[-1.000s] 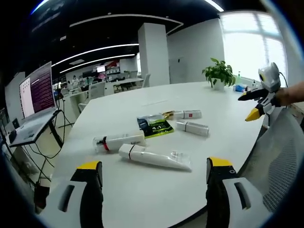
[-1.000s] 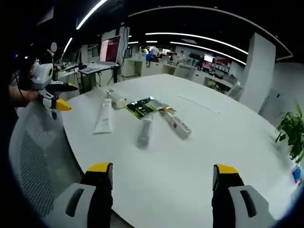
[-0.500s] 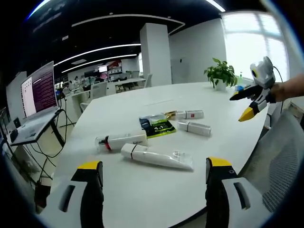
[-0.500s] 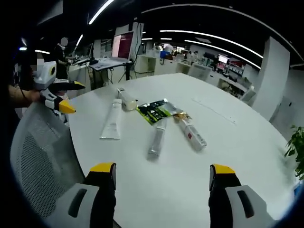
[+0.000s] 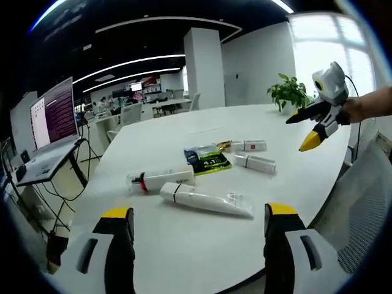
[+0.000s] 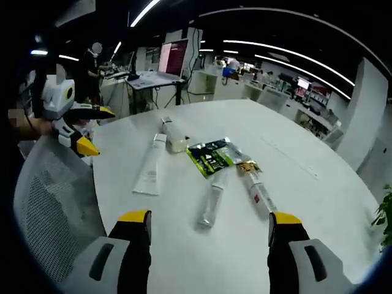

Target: Arrange the skincare products in the storage area until every visible bottle or jar stands upright without overlapping.

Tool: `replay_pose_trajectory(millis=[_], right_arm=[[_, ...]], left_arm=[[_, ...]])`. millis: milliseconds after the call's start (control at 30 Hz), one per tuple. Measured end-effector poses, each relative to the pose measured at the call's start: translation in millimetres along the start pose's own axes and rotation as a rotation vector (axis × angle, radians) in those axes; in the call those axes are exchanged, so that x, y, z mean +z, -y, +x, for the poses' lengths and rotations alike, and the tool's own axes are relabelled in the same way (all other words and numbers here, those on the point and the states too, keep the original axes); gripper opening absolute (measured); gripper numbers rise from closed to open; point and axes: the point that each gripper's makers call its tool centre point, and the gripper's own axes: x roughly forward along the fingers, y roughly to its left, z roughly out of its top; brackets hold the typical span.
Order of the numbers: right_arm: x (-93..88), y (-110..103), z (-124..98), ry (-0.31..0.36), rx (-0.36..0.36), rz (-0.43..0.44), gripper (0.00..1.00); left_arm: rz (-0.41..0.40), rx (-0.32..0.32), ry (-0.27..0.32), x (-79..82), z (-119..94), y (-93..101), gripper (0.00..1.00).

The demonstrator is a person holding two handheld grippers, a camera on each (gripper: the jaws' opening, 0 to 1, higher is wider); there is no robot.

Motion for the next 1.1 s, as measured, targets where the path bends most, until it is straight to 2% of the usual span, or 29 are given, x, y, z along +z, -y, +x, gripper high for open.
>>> replay_pose_trajectory(millis=[267, 600, 900, 1100], right_arm=[[11.0, 0, 9, 0.005, 0.02, -0.008, 0.82], [28.9, -7, 32, 0.013, 0.068, -0.033, 0.81], [33.6, -6, 51, 0.009, 0.1, -0.054, 0.81], [40.2, -5, 60, 0.008, 0.113, -0.072, 0.8]], left_arm=[[-0.003, -0.008, 0.001, 0.0, 0, 1.4, 0.81], [-0.004, -0.008, -0.009, -0.2, -1, 3.2, 0.81], [-0.017, 0.007, -0.015, -0.3, -2, 0.7, 0.81], [-0.005, -0.005, -0.024, -0.7, -1, 4.1, 0.8]])
